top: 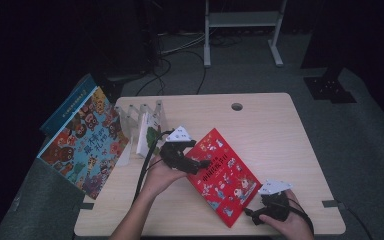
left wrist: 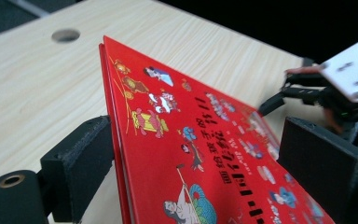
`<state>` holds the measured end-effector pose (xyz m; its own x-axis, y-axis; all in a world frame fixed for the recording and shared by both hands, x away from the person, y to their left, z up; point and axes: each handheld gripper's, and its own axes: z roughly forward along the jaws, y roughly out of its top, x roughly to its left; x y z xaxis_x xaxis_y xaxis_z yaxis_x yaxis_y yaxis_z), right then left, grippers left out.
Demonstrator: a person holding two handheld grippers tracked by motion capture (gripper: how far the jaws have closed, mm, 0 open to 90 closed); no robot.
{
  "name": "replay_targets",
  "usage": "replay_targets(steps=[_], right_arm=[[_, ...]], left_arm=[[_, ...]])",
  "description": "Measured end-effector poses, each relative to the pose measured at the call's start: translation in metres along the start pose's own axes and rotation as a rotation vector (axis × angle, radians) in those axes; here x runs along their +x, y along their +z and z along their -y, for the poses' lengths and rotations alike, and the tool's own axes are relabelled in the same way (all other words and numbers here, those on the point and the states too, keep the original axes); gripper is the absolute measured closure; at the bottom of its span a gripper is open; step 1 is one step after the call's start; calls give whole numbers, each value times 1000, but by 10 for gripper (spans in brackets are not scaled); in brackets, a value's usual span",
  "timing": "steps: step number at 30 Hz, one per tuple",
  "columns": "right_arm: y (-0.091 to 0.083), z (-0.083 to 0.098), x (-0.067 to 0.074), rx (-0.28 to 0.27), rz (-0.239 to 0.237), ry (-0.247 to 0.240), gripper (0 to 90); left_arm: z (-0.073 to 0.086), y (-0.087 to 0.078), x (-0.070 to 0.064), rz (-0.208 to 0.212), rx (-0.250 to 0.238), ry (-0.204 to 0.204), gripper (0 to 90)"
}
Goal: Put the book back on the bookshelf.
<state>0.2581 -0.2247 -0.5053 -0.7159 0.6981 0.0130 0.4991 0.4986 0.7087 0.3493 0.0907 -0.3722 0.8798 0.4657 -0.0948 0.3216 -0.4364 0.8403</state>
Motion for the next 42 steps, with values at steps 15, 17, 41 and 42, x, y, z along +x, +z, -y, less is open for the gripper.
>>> replay_targets(steps=[15,17,41,42], right_arm=[[0,0,-1,-7,-6,2,0],[0,0,-1,-6,-7,6,0],[9,-10,7,-4,2,8,0],[10,-11,8,-4,5,9,0]], left_arm=[[-27,-17,-30,51,-54,102,181],[-30,-19,-33,59,-68,108,193],[-43,-34,-48,55,-122,176,398],[-44,-35,-49,58,-123,177,402]])
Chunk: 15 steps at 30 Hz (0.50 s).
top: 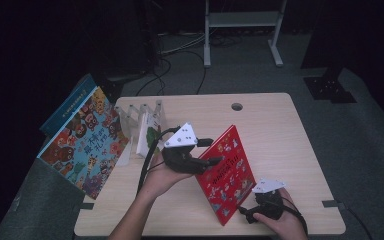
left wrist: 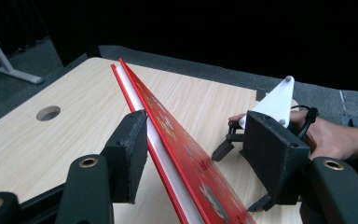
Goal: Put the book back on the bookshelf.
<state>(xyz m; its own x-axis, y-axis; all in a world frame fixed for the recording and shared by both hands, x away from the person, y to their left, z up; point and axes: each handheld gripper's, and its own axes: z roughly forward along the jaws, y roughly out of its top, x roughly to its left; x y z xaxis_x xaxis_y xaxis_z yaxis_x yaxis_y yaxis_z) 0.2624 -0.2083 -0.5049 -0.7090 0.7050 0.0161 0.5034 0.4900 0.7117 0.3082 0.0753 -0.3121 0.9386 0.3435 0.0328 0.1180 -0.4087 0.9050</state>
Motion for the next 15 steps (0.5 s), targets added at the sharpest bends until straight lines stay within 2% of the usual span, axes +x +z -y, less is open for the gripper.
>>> replay_targets(steps=[8,10,14,15], right_arm=[[7,-7,5,3,7,8,0],[9,-9,6,0,13,7,0],[11,-11,6,6,31,12,0],[12,-12,6,5,32,6,0]], left_arm=[[-7,-3,-3,14,-9,18,431],[-8,-3,-4,4,1,23,431],[-3,8,-11,64,50,28,450],[-3,10,-13,62,58,37,453]])
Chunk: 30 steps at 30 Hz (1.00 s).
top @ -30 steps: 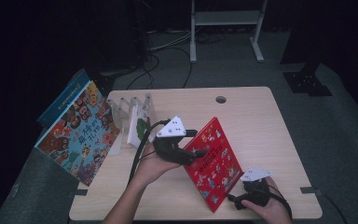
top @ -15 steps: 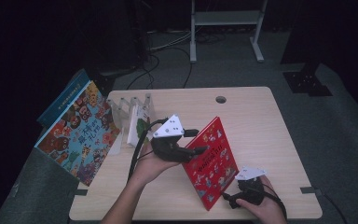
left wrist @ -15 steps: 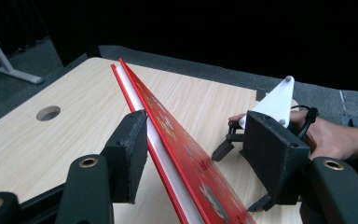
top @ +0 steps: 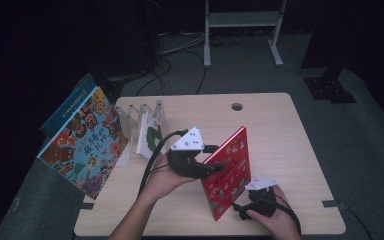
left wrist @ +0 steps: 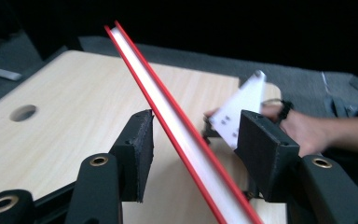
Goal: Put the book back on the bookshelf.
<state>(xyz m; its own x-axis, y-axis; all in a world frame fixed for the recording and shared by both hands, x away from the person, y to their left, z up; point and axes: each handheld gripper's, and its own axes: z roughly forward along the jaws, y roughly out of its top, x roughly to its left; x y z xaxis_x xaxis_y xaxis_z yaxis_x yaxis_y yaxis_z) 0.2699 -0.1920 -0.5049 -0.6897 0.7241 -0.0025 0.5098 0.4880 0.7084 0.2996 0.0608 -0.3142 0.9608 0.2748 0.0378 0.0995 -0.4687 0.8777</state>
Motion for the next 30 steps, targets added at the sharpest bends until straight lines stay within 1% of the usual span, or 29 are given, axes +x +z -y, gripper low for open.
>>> replay_targets(steps=[1,4,5,7,13,17,20,21,22,23,24,25,26,28,29,30], right_arm=[[0,0,0,-1,1,-1,0],[0,0,0,-2,0,2,0],[0,0,0,-2,2,0,0],[0,0,0,-3,1,5,0],[1,-1,0,-2,2,7,0],[1,-1,1,-2,2,8,0],[2,-2,1,0,-2,8,0],[2,-2,2,-1,-3,5,2],[2,-2,2,-1,-2,5,3],[2,-2,2,-1,-3,3,3],[2,-3,2,-2,-5,0,4],[2,-3,2,-3,-4,-4,10],[2,-3,2,-12,-5,-3,35],[1,-3,2,-19,-9,-6,61],[1,-3,2,-20,-10,-6,61],[1,-3,2,-20,-11,-7,62]], left_arm=[[0,1,-2,-8,-7,-1,453],[1,0,0,-21,1,-6,471],[1,-1,0,-32,11,-2,489],[0,-2,-1,-58,34,20,519],[1,-5,5,-79,63,4,614],[0,-6,9,-74,78,-1,632],[-3,-7,13,-79,111,8,657],[-3,-7,15,-76,117,1,665],[-4,-8,16,-75,126,5,672],[-6,-9,19,-65,141,10,674],[-6,-8,19,-61,145,9,676],[-9,-9,21,-53,163,11,679],[-10,-9,21,-46,167,7,686],[-13,-10,24,-29,191,3,701],[-16,-12,26,-18,212,12,708],[-17,-12,26,-11,220,12,716]])
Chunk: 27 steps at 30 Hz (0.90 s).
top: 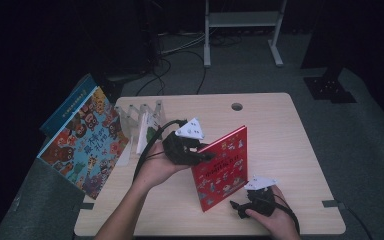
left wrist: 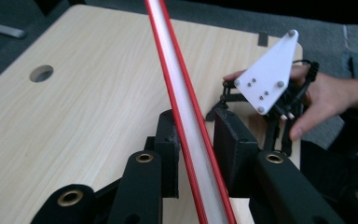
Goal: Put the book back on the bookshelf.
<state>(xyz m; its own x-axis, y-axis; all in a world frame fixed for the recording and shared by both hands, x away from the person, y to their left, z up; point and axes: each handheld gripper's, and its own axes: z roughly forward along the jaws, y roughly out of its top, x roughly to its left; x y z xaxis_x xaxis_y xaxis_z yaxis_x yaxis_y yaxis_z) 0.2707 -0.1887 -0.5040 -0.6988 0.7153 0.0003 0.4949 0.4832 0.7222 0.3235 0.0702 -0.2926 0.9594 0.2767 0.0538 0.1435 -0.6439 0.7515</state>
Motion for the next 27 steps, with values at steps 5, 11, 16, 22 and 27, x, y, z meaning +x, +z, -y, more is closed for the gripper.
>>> replay_targets(steps=[5,11,16,22,27], right_arm=[[0,0,0,1,-5,-1,64],[0,0,-2,-3,-7,1,70],[-2,2,-10,-11,-23,23,72],[-6,4,-29,-17,-28,53,72],[-9,6,-48,0,-8,65,72]], left_arm=[[-7,-3,2,27,53,21,732],[-19,-10,2,83,161,61,768],[-24,-11,3,92,217,70,783],[-27,-12,10,111,258,41,790],[-29,-12,15,111,302,1,791]])
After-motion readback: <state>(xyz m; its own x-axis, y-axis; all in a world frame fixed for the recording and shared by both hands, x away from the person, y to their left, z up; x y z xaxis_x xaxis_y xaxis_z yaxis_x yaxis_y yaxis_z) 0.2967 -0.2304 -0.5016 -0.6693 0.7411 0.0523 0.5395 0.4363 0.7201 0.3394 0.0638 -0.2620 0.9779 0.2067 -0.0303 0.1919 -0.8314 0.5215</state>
